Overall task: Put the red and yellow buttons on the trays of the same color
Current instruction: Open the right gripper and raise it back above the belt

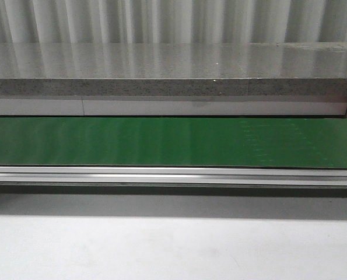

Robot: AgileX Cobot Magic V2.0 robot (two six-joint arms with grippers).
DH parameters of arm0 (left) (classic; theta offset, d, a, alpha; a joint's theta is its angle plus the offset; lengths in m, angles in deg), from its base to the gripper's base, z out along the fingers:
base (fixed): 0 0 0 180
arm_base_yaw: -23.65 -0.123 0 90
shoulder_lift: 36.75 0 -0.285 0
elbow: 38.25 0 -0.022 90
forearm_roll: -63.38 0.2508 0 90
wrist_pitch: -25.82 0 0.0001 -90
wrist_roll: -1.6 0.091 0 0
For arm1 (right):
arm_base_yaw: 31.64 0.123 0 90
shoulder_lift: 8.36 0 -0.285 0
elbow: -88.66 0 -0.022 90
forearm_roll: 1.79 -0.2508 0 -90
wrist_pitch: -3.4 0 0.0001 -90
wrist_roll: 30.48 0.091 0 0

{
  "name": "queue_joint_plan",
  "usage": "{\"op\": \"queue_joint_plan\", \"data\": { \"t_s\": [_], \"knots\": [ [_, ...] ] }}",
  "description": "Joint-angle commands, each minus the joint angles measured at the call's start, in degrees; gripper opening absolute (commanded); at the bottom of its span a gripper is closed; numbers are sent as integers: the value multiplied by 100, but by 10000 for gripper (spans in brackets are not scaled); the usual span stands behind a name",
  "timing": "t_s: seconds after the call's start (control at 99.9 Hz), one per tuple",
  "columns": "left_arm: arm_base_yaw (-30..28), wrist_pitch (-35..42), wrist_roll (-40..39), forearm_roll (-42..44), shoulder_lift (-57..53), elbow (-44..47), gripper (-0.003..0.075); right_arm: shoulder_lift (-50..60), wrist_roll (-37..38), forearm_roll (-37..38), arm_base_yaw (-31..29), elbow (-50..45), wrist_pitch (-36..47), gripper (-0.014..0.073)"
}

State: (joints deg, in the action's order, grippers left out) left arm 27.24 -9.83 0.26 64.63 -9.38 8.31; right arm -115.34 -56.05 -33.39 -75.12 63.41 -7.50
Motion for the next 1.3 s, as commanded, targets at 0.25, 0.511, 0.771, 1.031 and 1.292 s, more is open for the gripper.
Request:
{"op": "queue_joint_plan", "data": {
  "t_s": [0.25, 0.511, 0.771, 1.031, 1.292],
  "knots": [
    [41, 444, -8, -52, 30, -163, -20, 746, -22, -267, 14, 143, 434, 627],
    [41, 444, -8, -52, 30, -163, -20, 1774, -22, -358, 837, 312, 387, 625],
    [41, 444, -8, -52, 30, -163, -20, 3103, -39, -174, 2149, 277, -24, 622],
    [41, 444, -8, -52, 30, -163, -20, 4560, -45, -7, 3266, -414, -466, 610],
    [41, 444, -8, -52, 30, -163, -20, 5684, -45, 32, 3556, -1326, -1637, 602]
  ]
}}
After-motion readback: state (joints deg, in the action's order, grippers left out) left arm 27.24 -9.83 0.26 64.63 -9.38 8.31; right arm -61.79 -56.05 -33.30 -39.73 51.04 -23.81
